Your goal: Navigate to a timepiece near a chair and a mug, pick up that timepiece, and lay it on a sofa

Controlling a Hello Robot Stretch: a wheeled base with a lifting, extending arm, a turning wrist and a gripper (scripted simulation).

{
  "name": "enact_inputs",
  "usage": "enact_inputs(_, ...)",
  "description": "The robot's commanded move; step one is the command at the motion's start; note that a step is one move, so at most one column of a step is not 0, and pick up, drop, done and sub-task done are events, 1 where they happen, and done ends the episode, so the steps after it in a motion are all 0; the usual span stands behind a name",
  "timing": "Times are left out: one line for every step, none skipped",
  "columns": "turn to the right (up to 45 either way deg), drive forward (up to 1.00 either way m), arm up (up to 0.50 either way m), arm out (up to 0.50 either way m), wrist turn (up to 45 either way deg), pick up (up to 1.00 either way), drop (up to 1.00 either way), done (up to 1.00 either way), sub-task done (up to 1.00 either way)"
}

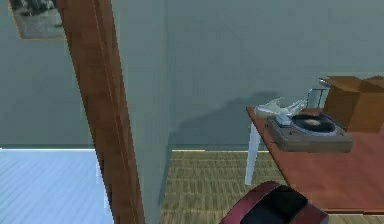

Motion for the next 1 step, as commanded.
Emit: enact_inputs(0.0, 0.15, 0.00, 0.00, 0.0, 0.00, 0.00, 0.00, 0.00)
